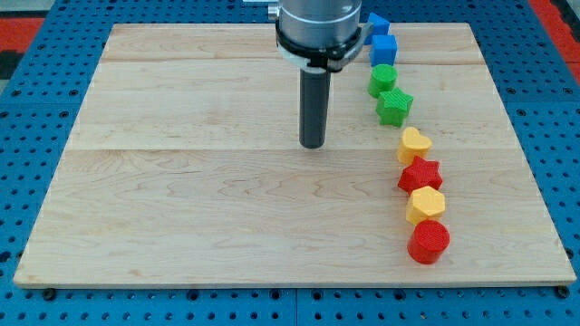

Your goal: Move the green blocks and blue blocks slightly to the right side to form a vertical line

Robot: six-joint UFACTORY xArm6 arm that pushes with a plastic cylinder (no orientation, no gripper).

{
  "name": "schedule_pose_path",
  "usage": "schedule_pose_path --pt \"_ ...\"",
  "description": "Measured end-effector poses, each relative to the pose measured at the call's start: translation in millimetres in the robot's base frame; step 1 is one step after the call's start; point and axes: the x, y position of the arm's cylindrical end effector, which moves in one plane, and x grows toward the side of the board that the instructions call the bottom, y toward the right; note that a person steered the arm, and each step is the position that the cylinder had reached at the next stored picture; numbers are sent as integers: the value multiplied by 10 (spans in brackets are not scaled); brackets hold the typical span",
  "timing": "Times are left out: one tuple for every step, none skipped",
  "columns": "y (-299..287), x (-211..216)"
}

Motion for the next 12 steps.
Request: schedule_pose_path --pt "406 -368" --pt "642 -493" --pt "687 -561" --pt "745 -590" --pt "846 -590" --pt "918 -590" --pt "742 -596" --pt "485 -668" --pt "472 -850" --pt "598 -947" --pt "813 -991" --pt "942 -1009"
